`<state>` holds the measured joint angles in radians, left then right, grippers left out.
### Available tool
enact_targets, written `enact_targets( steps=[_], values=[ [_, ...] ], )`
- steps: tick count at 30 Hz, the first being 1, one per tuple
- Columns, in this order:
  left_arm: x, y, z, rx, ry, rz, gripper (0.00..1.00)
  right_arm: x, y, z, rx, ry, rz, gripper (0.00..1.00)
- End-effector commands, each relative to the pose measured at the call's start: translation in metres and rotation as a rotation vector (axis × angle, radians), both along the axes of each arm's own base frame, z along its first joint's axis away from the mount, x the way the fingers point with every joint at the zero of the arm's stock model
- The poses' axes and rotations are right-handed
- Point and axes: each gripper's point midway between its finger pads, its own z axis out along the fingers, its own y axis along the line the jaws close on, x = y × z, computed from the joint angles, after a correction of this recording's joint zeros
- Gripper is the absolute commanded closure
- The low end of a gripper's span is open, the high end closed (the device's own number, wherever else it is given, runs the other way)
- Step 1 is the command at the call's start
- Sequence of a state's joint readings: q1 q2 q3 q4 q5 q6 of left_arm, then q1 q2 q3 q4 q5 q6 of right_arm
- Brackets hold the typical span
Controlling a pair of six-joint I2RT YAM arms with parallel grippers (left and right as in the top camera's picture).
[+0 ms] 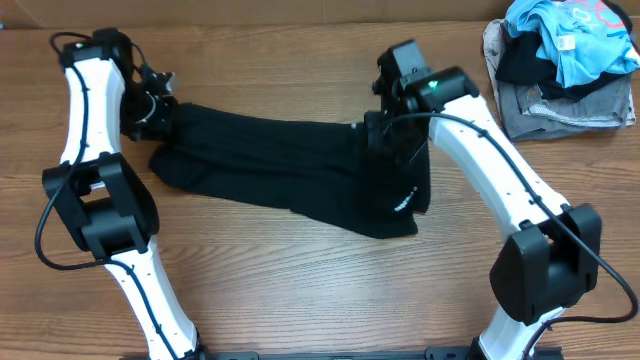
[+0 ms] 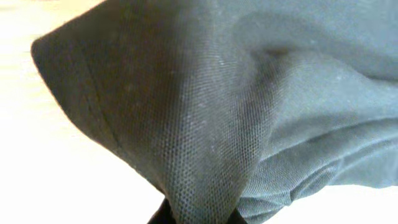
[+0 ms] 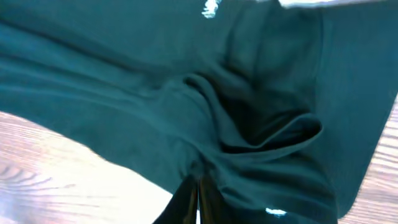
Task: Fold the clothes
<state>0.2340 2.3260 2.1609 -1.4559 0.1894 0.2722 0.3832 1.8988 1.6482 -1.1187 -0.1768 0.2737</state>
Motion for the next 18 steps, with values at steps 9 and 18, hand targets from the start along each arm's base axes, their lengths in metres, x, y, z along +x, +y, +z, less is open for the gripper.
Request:
enact_targets(
  steps=[9, 18],
  values=[
    [-0.002, -0.036, 0.035, -0.076, -0.041, -0.208, 0.96, -0.011, 0.005, -0.027, 0.059, 0.031, -0.026, 0.96],
    [0.001, -0.123, 0.033, -0.076, -0.039, -0.360, 0.96, -0.004, 0.002, -0.010, 0.199, 0.047, -0.004, 0.96]
  ],
)
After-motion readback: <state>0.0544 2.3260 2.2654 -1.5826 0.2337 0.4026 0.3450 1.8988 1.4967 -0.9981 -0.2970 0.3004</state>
